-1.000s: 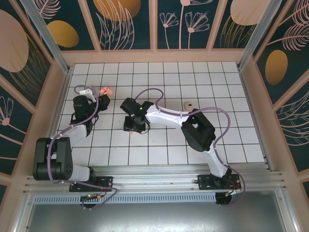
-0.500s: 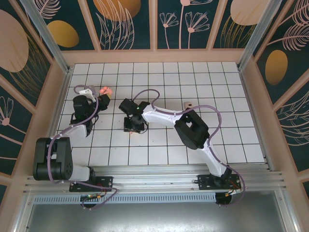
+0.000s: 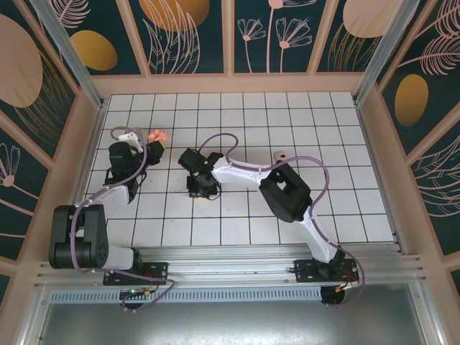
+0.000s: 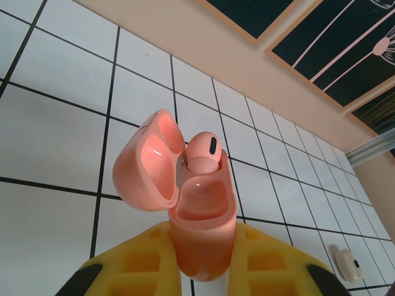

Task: Insert the wireless bluetooth earbuds into the charging case

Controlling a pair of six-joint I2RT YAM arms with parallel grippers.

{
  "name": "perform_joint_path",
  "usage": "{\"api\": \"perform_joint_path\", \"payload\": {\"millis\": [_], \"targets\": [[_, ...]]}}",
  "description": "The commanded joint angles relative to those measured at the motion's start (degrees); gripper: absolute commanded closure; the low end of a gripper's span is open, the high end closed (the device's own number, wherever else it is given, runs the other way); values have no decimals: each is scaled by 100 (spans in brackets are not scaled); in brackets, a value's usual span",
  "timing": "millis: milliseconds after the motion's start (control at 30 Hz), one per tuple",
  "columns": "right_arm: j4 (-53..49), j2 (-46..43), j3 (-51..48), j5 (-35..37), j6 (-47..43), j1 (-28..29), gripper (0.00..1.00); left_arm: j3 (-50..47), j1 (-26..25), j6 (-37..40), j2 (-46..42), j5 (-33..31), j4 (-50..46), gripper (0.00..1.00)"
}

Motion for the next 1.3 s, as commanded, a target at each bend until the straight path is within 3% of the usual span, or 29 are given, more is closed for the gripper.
{"api": "perform_joint_path", "payload": {"millis": [0,167,267,400,567,967,1267], "targets": [[52,-410,-320,202,-49,-62,80,121,28,276,-205,-50,-140,92],[461,-1107,-1142,-265,-46,-244,81,117,19,281,-198,2,-166,92],[598,-1573,-1635,-614,-480,-382,81,104,22,311,-212,22,-190,92],[253,-2044,-1886,-899,-1999,-482,80,115,20,309,-193,45,-173,92],[-303,-2481,-2262,-721,-4181,-536,78,146,15,130,-140,239,-26,92],[-748,-2785,-2786,282,-7093,-582,79,201,19,208,-318,237,-251,92],[-398,-3010,-3387,461,-9197,-379,78,326,24,280,-337,214,-378,92]]}}
